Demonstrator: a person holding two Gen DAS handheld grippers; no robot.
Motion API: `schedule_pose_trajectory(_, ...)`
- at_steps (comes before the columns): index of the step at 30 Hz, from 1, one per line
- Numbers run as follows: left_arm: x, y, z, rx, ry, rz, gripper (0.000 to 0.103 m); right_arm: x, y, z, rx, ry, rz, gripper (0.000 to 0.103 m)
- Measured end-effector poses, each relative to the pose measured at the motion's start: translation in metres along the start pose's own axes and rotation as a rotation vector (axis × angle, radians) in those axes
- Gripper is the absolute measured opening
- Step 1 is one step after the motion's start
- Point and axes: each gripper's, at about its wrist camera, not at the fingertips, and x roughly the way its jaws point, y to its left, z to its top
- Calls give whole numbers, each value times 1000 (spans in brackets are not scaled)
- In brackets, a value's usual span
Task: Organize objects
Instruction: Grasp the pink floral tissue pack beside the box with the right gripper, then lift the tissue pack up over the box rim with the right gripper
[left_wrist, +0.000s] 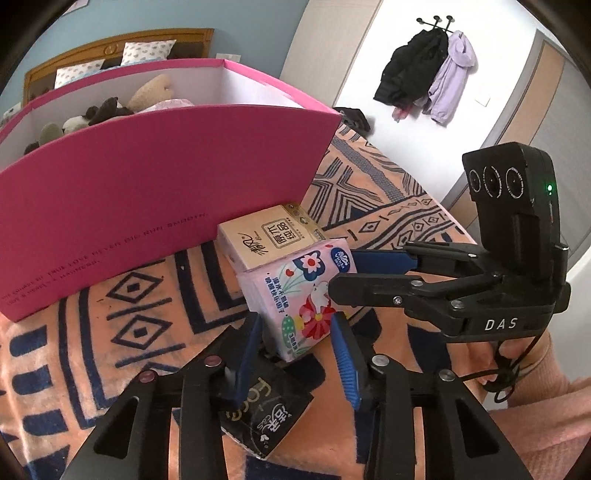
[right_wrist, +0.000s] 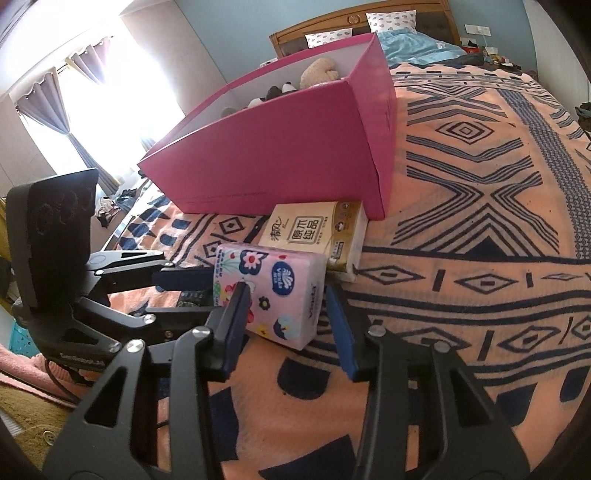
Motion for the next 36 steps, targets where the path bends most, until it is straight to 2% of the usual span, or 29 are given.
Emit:
schedule_pose_trajectory(13, 5, -3, 1, -9, 9, 2, 36, -2, -4, -2, 28, -13, 11, 41)
schedule_pose_trajectory(36, -13, -16, 3, 43, -52, 38, 36, -12, 1, -2, 21, -46, 7, 38)
